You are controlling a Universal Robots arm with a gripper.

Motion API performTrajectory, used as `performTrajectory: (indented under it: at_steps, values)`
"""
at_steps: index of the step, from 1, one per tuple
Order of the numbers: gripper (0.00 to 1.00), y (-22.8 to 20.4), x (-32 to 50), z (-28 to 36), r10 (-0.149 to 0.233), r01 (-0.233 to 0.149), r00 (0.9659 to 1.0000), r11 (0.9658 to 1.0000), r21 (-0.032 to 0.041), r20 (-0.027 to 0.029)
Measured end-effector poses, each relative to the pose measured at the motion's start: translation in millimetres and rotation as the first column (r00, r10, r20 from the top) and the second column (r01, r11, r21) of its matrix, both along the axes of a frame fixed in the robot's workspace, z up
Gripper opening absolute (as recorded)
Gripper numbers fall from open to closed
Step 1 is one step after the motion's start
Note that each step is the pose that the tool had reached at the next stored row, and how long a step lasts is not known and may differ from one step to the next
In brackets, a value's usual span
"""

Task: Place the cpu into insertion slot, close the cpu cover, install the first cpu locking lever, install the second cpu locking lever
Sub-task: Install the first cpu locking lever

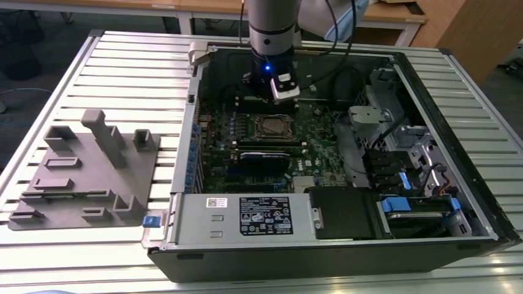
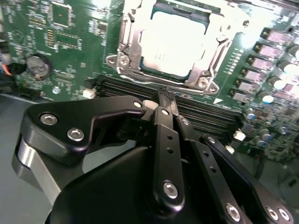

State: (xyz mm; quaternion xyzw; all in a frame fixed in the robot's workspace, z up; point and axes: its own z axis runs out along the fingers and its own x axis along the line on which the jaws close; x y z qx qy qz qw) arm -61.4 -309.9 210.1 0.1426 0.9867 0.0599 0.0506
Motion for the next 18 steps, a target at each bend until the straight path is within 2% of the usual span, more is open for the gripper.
performTrajectory:
  at_steps: [4,6,10,18]
  values:
    - [0.11,0.0,0.0,-0.2,0.000,0.000,0.9996,1.0000,-0.0001,-0.0288]
    - [0.11,0.0,0.0,-0.2,0.000,0.000,0.9992,1.0000,0.0000,-0.0407]
    - [0.11,0.0,0.0,-0.3,0.000,0.000,0.9982,1.0000,-0.0001,-0.0594]
    - [0.11,0.0,0.1,-0.5,0.000,0.000,0.9957,1.0000,-0.0001,-0.0926]
